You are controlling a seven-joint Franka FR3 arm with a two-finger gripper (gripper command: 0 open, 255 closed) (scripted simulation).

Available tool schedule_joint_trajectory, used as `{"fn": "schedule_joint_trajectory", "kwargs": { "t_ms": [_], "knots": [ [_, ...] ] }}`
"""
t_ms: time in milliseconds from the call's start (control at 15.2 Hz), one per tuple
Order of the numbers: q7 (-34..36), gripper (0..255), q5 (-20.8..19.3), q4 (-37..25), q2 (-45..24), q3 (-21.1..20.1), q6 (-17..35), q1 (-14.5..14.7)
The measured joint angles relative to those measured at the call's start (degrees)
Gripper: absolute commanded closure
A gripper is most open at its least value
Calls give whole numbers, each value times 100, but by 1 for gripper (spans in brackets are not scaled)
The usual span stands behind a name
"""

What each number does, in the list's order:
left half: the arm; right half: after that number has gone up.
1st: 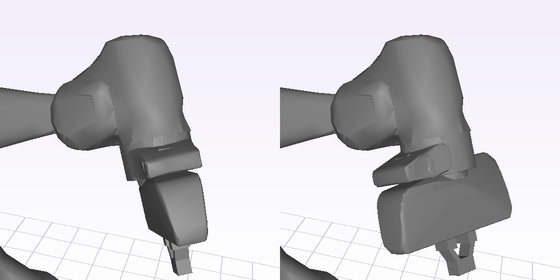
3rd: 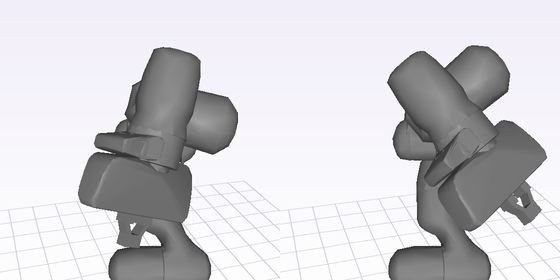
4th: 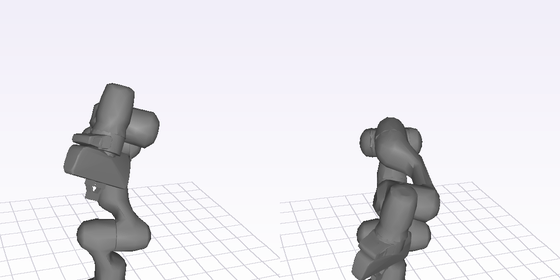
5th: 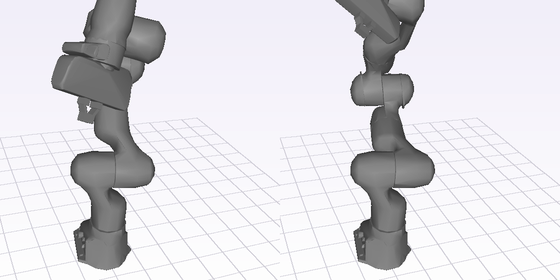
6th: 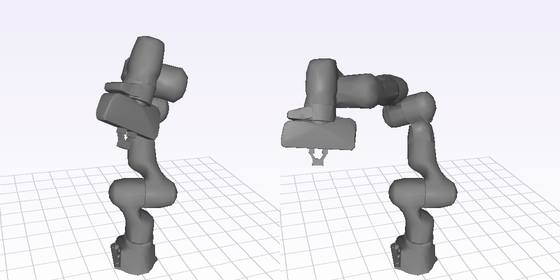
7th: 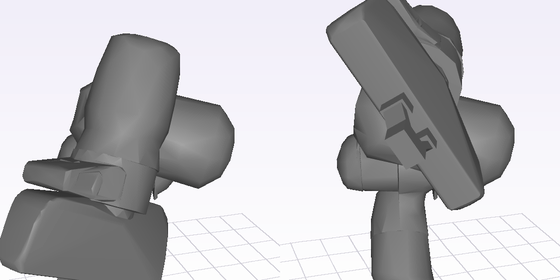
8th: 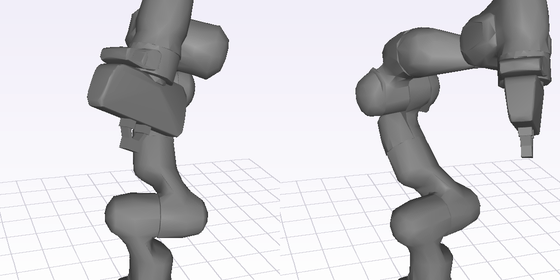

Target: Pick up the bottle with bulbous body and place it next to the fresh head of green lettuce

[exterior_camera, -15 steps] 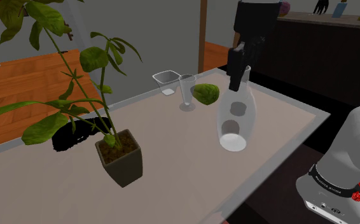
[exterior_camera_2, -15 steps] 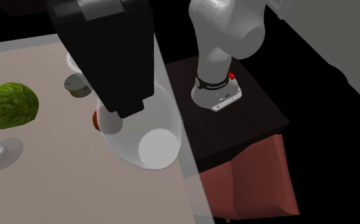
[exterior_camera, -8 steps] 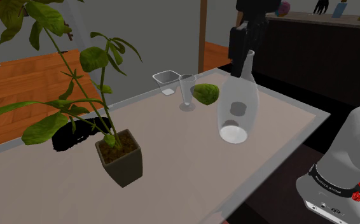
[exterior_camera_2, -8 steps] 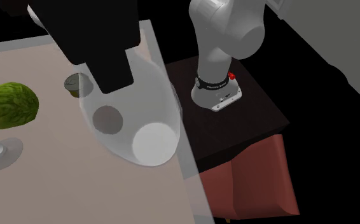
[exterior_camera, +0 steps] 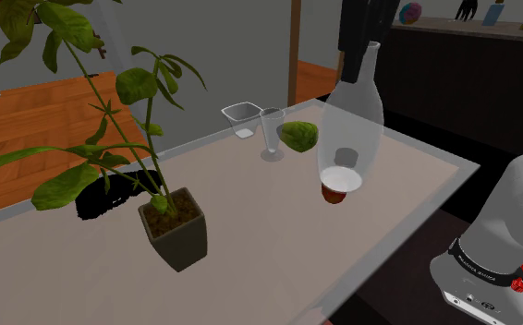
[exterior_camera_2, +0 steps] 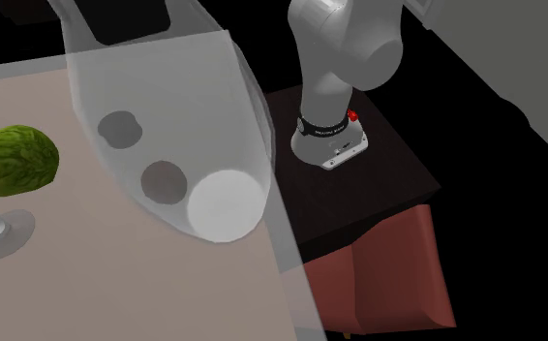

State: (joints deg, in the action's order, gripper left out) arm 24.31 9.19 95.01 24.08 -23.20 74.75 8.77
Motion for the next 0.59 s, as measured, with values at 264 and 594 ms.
{"fn": "schedule_joint_trajectory", "kwargs": {
  "t_ms": [264,594],
  "knots": [
    [-278,255,-105,-128,-104,202,-61,-83],
    [-936,255,-311,-196,-285,660,-16,-266]
  ]
}}
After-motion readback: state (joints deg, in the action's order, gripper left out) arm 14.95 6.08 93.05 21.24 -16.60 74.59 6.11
